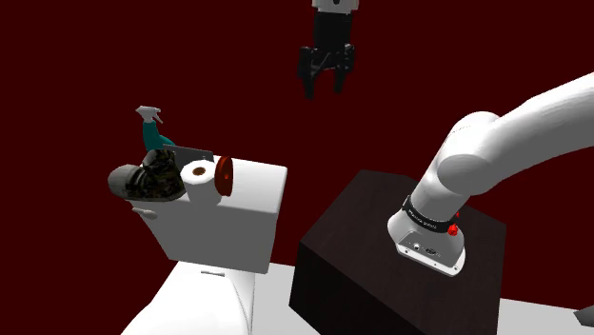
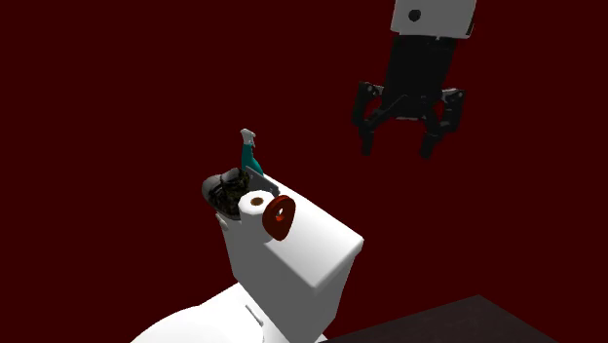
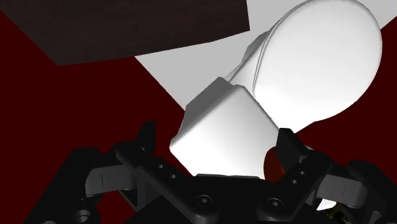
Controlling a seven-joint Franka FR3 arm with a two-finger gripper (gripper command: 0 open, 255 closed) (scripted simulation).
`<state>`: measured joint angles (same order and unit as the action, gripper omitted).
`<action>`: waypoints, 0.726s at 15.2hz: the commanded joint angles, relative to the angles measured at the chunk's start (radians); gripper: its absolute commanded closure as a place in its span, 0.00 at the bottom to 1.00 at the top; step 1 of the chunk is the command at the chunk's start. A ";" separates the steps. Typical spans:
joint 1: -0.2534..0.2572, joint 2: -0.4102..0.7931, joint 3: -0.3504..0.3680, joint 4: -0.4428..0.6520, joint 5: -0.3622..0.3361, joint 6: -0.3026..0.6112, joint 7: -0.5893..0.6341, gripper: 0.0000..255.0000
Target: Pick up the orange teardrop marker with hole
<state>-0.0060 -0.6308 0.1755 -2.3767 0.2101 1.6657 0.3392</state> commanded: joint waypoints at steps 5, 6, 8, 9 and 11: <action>-0.021 0.187 0.110 0.033 0.064 0.156 0.230 0.00; -0.024 0.221 0.126 0.043 0.070 0.181 0.267 0.00; -0.032 0.293 0.156 0.066 0.077 0.231 0.342 0.00; -0.035 0.330 0.170 0.080 0.078 0.255 0.380 0.00; -0.042 0.407 0.195 0.111 0.076 0.303 0.455 0.00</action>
<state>-0.0451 -0.2567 0.3585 -2.2817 0.2849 1.9496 0.7523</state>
